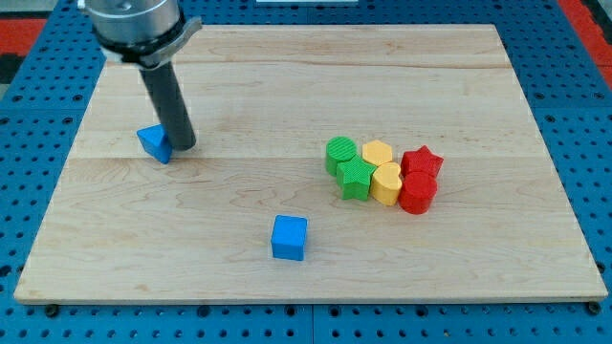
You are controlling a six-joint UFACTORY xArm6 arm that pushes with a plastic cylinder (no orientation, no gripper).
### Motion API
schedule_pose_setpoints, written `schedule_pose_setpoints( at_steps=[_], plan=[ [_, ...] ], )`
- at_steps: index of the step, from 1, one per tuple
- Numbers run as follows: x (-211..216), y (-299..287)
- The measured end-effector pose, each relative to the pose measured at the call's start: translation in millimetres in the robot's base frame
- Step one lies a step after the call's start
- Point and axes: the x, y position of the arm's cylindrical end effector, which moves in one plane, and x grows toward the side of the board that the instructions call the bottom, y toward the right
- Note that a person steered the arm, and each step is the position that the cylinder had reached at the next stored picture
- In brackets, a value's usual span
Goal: Push the blue triangle towards the bottom left
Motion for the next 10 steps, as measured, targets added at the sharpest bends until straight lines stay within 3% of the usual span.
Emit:
schedule_pose_setpoints(
  at_steps=[1,2,4,5,7,10],
  plan=[
    [-30.8,5.0],
    [-17.9,-3.0],
    [-9.5,-74.5],
    [15.4,-58.5],
    [25.8,0.7],
    [90.2,-6.0]
  ],
)
